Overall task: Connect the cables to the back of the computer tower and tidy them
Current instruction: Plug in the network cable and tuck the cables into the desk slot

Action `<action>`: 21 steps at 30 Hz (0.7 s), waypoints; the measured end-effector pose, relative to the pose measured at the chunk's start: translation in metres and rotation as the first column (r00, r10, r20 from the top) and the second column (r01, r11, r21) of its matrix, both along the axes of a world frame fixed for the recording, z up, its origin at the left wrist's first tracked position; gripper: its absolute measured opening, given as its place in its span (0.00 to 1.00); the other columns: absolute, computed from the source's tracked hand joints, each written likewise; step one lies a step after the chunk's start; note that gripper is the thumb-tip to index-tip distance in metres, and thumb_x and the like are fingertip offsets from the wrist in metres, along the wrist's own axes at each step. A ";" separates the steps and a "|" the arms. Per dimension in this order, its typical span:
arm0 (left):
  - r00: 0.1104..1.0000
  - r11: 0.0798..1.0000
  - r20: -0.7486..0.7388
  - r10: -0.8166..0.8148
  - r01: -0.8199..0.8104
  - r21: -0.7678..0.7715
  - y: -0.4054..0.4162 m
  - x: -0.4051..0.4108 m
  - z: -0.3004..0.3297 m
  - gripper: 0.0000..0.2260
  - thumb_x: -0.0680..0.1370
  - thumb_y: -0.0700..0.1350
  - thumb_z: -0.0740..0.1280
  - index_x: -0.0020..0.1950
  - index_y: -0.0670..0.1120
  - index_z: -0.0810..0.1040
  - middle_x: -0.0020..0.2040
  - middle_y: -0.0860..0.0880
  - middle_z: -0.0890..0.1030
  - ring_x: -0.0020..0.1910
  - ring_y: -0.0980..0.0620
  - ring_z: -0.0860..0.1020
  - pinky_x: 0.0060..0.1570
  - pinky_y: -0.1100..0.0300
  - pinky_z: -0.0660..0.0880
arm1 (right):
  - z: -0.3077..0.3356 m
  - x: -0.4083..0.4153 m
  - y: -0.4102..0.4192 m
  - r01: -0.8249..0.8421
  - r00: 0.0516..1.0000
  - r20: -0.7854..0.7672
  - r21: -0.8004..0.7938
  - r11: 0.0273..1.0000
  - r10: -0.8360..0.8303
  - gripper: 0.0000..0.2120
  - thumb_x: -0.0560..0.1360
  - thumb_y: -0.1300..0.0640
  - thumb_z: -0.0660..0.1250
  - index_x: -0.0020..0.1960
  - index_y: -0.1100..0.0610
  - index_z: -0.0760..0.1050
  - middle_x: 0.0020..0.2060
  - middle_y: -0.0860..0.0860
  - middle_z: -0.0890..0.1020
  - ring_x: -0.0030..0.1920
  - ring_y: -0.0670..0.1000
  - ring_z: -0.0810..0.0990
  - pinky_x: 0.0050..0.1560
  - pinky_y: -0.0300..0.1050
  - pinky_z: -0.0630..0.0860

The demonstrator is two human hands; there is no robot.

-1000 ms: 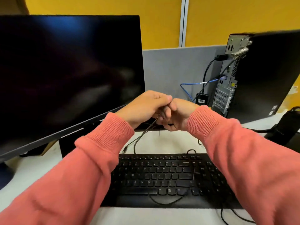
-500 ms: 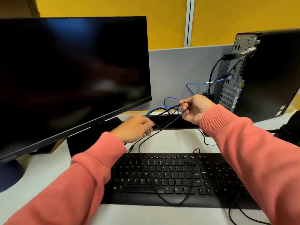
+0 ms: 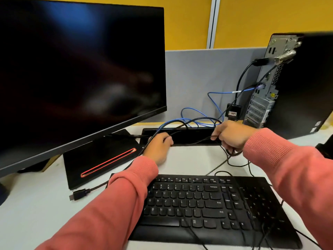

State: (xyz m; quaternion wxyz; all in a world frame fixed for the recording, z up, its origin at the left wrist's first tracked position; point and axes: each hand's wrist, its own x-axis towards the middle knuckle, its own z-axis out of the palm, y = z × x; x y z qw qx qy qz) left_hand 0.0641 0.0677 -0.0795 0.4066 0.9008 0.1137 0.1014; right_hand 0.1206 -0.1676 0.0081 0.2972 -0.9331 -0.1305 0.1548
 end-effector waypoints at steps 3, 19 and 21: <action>0.999 1.000 0.045 0.004 -0.004 0.015 0.003 0.015 -0.005 0.13 0.81 0.51 0.57 0.43 0.53 0.78 0.46 0.54 0.81 0.51 0.50 0.78 0.59 0.47 0.75 | 0.007 -0.009 0.018 -0.115 0.987 0.078 -0.297 0.948 0.144 0.19 0.78 0.68 0.55 0.65 0.61 0.75 0.49 0.60 0.80 0.39 0.57 0.77 0.46 0.52 0.81; 0.980 0.850 -0.185 -0.068 0.154 0.503 0.008 0.049 -0.024 0.14 0.85 0.50 0.53 0.62 0.54 0.78 0.60 0.55 0.75 0.60 0.48 0.66 0.49 0.53 0.54 | -0.069 0.058 0.082 -0.232 0.950 0.140 -0.276 0.933 0.278 0.07 0.76 0.50 0.66 0.46 0.47 0.82 0.46 0.50 0.83 0.49 0.55 0.81 0.52 0.48 0.79; 0.979 0.866 -0.194 -0.057 0.145 0.479 0.008 0.049 -0.023 0.13 0.85 0.50 0.52 0.60 0.55 0.76 0.58 0.57 0.76 0.59 0.51 0.66 0.49 0.53 0.53 | -0.076 0.066 0.082 -0.229 0.952 0.143 -0.256 0.939 0.272 0.08 0.77 0.50 0.64 0.41 0.44 0.80 0.44 0.48 0.83 0.49 0.54 0.80 0.51 0.48 0.78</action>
